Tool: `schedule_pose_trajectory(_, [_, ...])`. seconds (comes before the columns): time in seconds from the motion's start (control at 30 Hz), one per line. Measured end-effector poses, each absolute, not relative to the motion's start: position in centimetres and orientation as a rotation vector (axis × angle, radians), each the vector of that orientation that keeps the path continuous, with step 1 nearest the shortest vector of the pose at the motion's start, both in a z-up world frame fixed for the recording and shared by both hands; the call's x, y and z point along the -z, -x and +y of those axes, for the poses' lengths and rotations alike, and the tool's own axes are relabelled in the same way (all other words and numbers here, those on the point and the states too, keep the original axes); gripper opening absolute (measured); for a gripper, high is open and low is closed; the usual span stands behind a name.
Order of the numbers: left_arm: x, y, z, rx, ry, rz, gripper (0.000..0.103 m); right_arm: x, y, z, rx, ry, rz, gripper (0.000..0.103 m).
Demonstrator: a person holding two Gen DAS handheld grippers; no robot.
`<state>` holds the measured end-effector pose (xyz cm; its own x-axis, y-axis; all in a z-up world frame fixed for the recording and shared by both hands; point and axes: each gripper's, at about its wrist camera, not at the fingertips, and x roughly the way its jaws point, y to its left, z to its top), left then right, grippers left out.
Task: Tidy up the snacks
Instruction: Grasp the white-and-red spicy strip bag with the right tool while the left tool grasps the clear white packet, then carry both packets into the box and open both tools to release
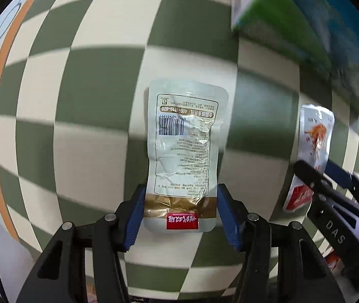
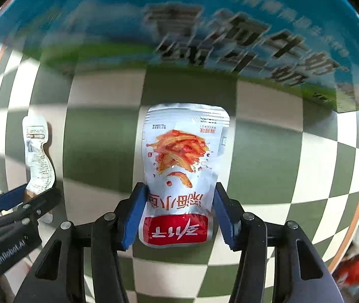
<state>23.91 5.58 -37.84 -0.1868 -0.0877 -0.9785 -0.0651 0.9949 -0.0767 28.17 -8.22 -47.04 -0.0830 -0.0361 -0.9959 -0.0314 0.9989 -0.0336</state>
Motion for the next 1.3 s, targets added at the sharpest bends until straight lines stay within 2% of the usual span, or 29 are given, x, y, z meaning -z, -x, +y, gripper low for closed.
schedule_pose_trajectory(0.17, [36.7,-22.8,4.5,0.027,0.131,1.766,0.053,46.4,-26.3,-8.8,-0.075,0.083,1.652,0.04])
schedule_pose_trajectory(0.27, [35.7,-23.0,3.9,0.043,0.143,1.758,0.053,46.0,-25.0,-10.5,-0.09,0.038,1.658,0.037])
schedule_pose_trajectory(0.53, [30.4,-24.7,4.4,0.109,0.155,1.673,0.053,42.3,-23.2,-15.6,-0.118,-0.094,1.579,0.036])
schedule_pose_trajectory(0.8, [21.2,-25.7,1.3,0.23,0.137,1.506,0.053,30.4,-23.1,-18.6,-0.179,-0.197,1.435,0.036])
schedule_pose_trajectory(0.9, [19.0,-27.2,-1.4,0.272,0.127,1.451,0.053,27.8,-24.1,-19.2,-0.185,-0.22,1.385,0.037])
schedule_pose_trajectory(1.13, [16.6,-32.9,-6.1,0.311,0.084,1.389,0.053,23.0,-28.6,-20.9,-0.184,-0.232,1.279,0.037])
schedule_pose_trajectory(1.3, [17.3,-38.7,-6.9,0.289,0.052,1.408,0.053,21.8,-34.2,-23.1,-0.178,-0.237,1.243,0.037])
